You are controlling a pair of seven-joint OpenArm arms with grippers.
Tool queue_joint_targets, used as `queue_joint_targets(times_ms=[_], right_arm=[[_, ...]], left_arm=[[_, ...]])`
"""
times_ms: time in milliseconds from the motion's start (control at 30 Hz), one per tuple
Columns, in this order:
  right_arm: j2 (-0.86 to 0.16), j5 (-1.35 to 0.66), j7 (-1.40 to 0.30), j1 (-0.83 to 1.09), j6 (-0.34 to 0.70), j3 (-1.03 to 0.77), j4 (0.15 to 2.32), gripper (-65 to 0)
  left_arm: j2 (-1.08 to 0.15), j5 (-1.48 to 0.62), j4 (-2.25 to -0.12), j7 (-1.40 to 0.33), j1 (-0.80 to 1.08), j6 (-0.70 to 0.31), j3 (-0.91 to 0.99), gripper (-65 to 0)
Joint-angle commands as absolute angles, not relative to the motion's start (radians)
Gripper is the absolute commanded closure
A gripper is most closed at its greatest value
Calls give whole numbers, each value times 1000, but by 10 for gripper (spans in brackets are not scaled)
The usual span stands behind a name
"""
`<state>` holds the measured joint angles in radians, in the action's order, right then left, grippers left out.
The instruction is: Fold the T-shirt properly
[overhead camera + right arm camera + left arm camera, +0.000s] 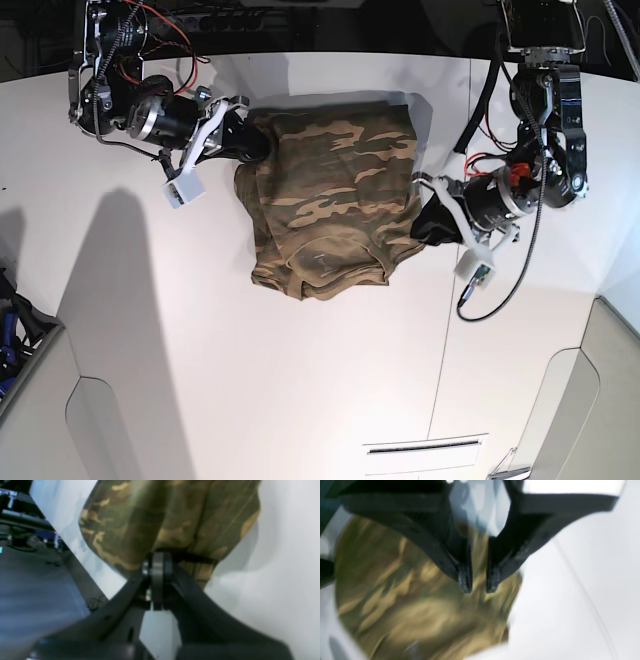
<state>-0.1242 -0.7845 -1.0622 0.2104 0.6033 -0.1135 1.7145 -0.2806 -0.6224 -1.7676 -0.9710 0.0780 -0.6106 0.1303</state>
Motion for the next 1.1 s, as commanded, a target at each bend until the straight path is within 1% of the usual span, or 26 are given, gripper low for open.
queue_joint_targets(times_ms=[0,100,233,333,433,500,600,800,933,1067], right_arm=[[-142,-808,-1053,212,609,-116,1748,0],[-187,-808,-1058,242,609,-116,1782,0],[-243,-814,-1077,308,609,-116,1813,0],[-273,-867,-1126,351,609,-116,1813,0],[-306,-944,-1169,397,609,-116,1813,0],[-332,-971,-1185,430,609,-116,1813,0],[-369,-980,-1188,478,609,-116,1813,0],[-379,-966,-1216,584,609,-115,1812,0],[-380,-890,-1216,649,609,-115,1809,0],[-380,-771,-1210,691,609,-115,1795,0]], left_arm=[[-295,-640,-1802,-955,86,-613,152,-105],[-302,-640,-1856,-970,167,-613,223,-105],[-301,-640,-1933,-973,326,-614,339,-105],[-299,-638,-1968,-980,456,-614,407,-105],[-299,-580,-1971,-985,577,-614,443,-105],[-299,-532,-1971,-985,656,-614,448,-105],[-300,-518,-1971,-985,765,-614,448,-105],[-313,-519,-1952,-984,921,-614,445,-105],[-363,-524,-1867,-950,967,-613,407,-105],[-383,-522,-1741,-823,959,-614,310,-105]])
